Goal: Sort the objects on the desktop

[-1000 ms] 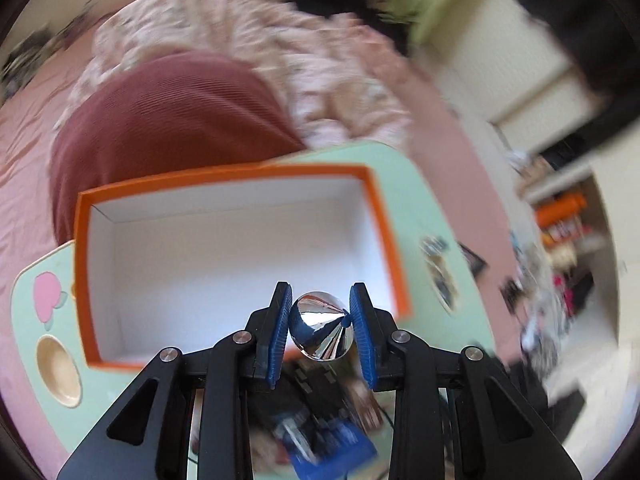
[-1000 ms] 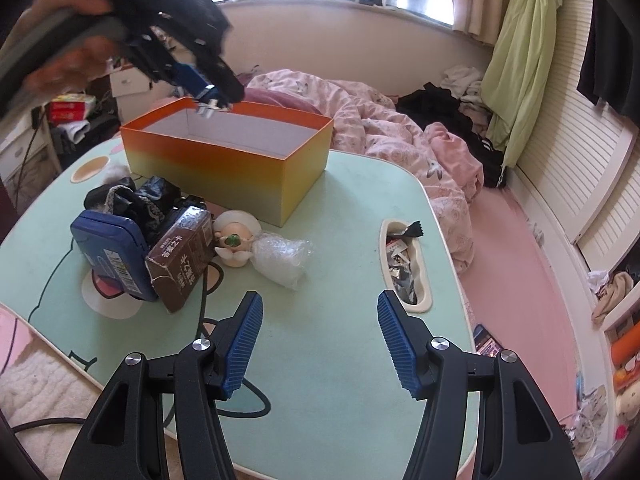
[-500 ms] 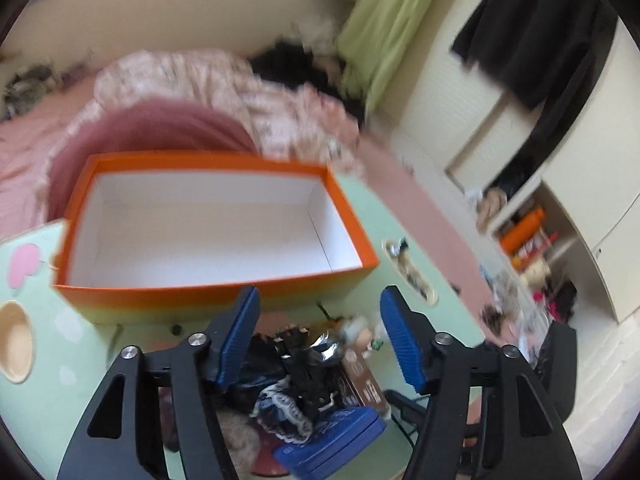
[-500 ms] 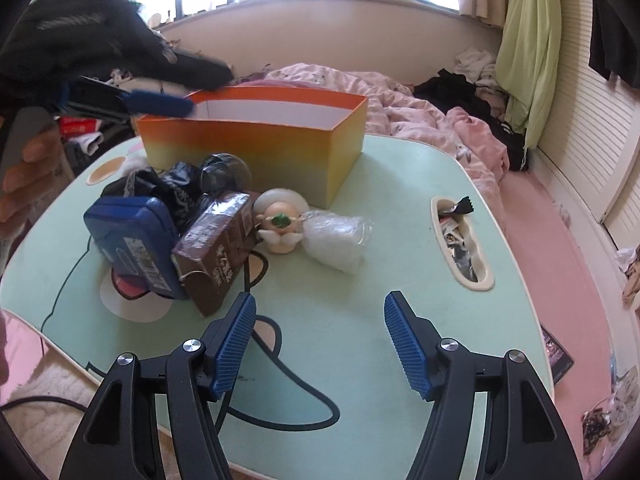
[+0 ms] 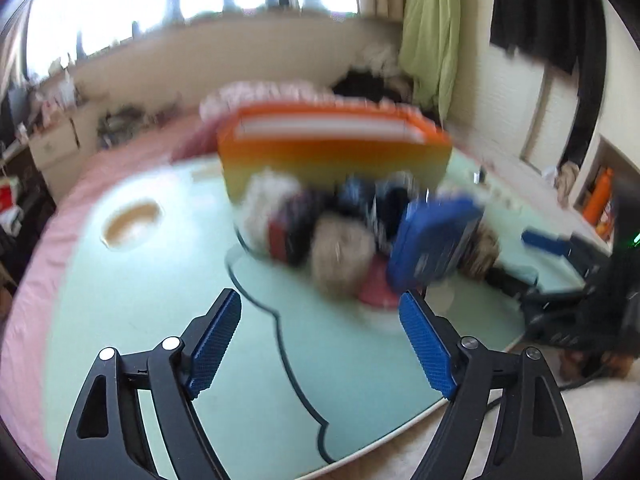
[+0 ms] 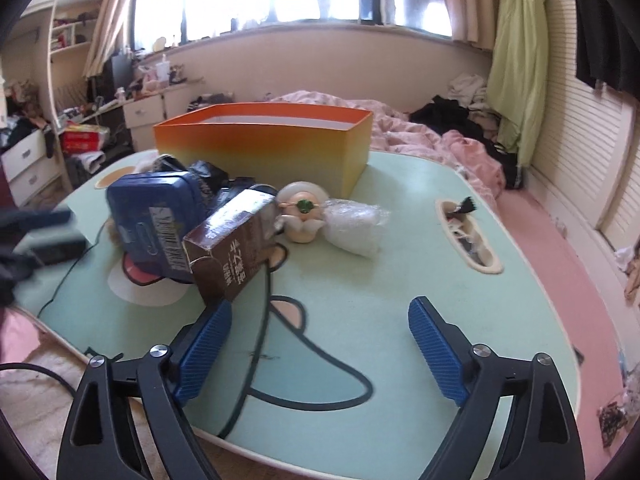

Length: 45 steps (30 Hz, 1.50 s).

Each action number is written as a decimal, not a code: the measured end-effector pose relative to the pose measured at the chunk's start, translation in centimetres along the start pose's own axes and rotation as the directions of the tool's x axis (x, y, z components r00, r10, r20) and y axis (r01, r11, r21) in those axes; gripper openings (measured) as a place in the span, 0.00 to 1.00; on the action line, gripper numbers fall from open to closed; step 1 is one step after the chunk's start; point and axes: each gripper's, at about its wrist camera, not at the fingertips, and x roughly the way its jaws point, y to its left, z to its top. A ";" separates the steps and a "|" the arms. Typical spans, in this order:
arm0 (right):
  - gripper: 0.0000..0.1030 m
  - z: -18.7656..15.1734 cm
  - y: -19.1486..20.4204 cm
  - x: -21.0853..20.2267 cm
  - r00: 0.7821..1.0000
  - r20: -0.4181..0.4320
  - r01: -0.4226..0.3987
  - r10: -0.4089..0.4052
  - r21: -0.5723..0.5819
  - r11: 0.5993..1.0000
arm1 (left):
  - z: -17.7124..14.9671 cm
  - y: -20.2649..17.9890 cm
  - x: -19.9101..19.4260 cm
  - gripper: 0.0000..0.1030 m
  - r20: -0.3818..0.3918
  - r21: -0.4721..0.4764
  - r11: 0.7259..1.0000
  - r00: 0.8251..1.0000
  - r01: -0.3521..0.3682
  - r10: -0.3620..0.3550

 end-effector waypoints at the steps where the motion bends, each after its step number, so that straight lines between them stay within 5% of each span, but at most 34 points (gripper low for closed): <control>1: 0.94 0.1 0.1 0.2 1.000 0.000 -0.010 0.010 -0.005 1.000 | -0.3 0.0 1.0 0.79 -0.013 -0.014 1.000 1.000 -0.007 0.007; 9: 0.99 0.1 0.9 0.9 0.998 0.002 -0.067 0.067 -0.036 0.997 | -0.7 -1.2 1.9 0.89 0.041 0.053 0.988 0.989 -0.143 0.141; 12: 0.99 -0.2 2.5 0.2 0.996 0.037 -0.072 0.078 -0.124 0.990 | -0.9 -0.4 2.2 1.00 0.027 0.033 0.993 0.993 -0.112 0.112; 15: 0.99 -0.2 3.4 0.2 0.998 0.052 -0.029 0.038 -0.175 0.984 | -0.9 0.2 2.5 1.00 0.008 0.012 0.999 0.999 -0.049 0.049; 19: 1.00 0.1 2.0 1.4 0.993 0.002 -0.119 0.120 -0.098 0.988 | -1.3 0.0 2.2 1.00 0.005 0.015 0.999 0.999 -0.043 0.043; 45: 1.00 0.5 0.9 2.1 0.993 -0.014 -0.118 0.117 -0.069 0.991 | -1.5 0.0 2.2 1.00 0.033 0.056 0.998 0.999 -0.008 0.006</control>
